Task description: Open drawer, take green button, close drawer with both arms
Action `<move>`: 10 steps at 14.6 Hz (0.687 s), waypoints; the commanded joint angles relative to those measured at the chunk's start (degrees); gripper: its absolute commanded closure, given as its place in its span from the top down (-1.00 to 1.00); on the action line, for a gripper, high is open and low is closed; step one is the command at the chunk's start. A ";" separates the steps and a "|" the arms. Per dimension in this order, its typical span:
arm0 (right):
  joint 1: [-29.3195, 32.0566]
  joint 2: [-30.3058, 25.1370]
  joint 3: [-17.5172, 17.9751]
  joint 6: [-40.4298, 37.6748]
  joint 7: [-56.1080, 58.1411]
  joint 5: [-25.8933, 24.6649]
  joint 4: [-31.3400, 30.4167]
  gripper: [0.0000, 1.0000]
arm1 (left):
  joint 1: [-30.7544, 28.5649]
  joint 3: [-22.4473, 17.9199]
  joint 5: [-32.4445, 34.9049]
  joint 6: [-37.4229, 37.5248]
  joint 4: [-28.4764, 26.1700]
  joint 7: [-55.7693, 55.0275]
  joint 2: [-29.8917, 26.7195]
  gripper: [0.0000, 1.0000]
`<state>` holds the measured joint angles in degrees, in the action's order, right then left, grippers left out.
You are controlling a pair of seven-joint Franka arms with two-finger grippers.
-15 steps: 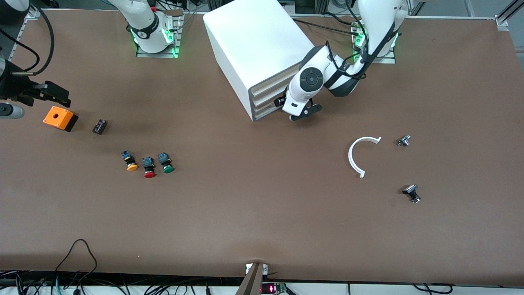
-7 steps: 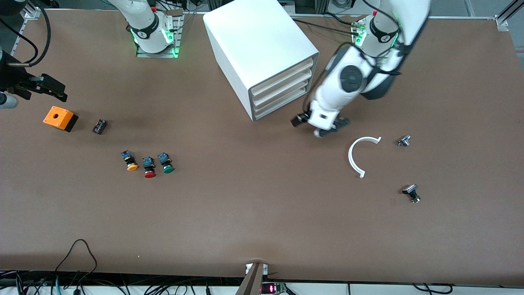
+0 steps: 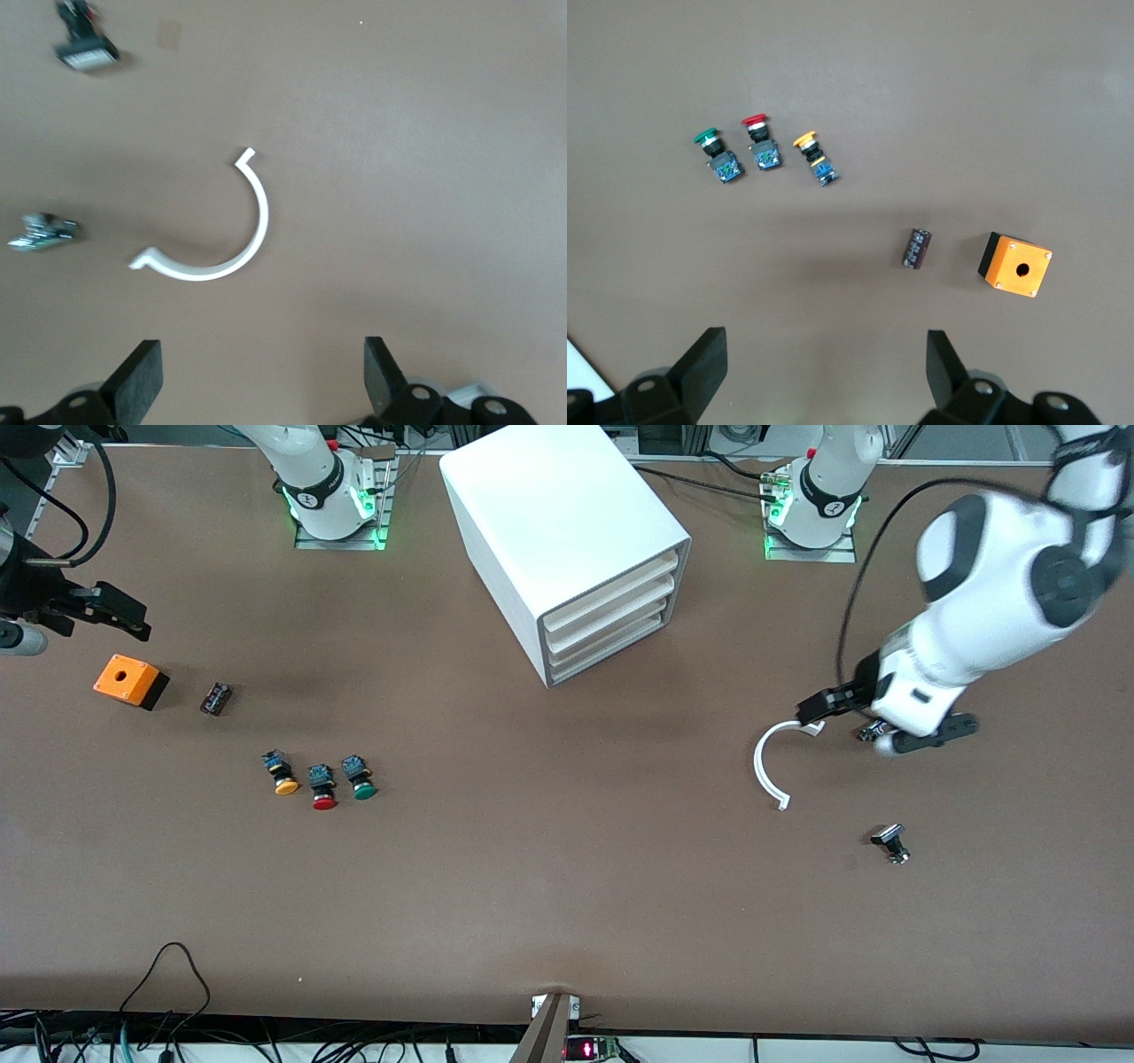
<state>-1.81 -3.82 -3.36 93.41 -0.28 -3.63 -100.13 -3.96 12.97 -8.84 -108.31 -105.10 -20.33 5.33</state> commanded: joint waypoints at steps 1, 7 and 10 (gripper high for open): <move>-0.13 -0.23 0.29 -0.34 -1.12 0.55 -0.77 0.99 | 0.79 -1.63 6.35 9.93 6.99 8.01 -3.81 1.00; -0.21 -0.13 0.55 -0.34 -1.20 0.46 0.81 0.99 | 0.88 -4.44 10.25 19.46 10.18 10.48 -9.11 1.00; -0.21 0.04 0.55 0.10 -0.95 0.55 1.86 0.99 | 1.06 -4.53 10.69 19.63 9.04 9.88 -8.58 1.00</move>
<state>-1.87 -3.64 -2.96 93.77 -0.43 -3.63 -99.69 -3.72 8.80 0.38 -88.94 -94.98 -11.12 -3.81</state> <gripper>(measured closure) 0.004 0.000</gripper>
